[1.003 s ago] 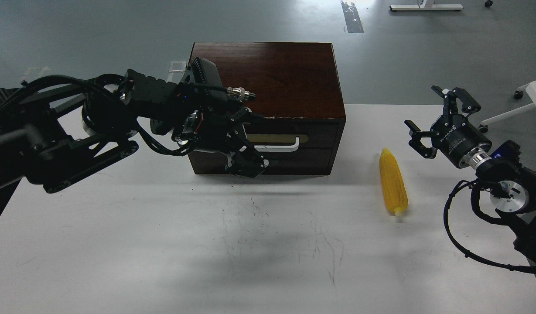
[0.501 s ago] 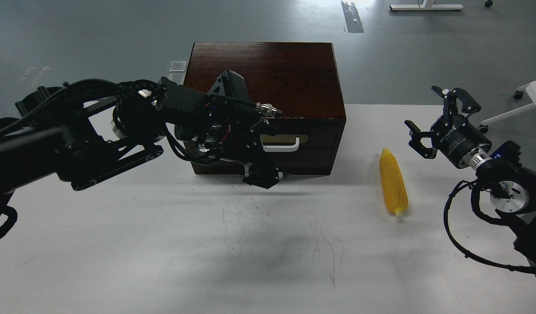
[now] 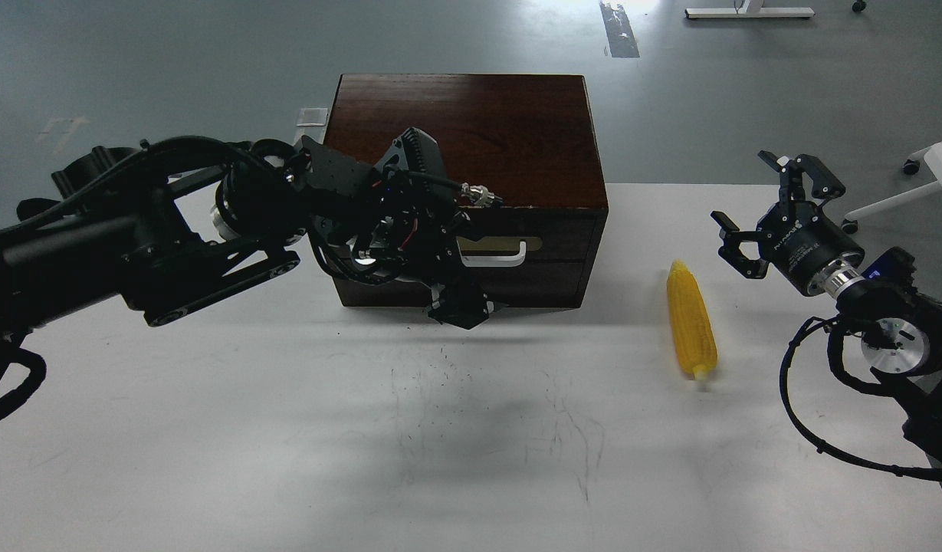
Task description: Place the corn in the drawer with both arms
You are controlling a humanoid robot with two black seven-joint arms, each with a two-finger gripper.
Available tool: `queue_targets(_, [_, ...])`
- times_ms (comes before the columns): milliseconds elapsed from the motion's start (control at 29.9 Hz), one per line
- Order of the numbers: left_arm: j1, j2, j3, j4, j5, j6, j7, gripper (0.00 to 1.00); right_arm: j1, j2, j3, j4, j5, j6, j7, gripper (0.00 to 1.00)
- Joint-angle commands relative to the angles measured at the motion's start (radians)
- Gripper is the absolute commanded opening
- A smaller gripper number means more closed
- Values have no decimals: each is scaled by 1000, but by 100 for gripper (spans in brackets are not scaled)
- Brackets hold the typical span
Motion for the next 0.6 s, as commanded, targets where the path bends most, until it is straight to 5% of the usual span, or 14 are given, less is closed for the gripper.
queue_targets(0, [0, 1, 9, 3, 0, 0, 0, 99, 0, 0, 0, 0, 0, 0, 0, 100])
queue_targets(568, [5, 7, 22, 20, 0, 0, 0, 99, -6, -8, 11, 0, 0, 0, 6, 100])
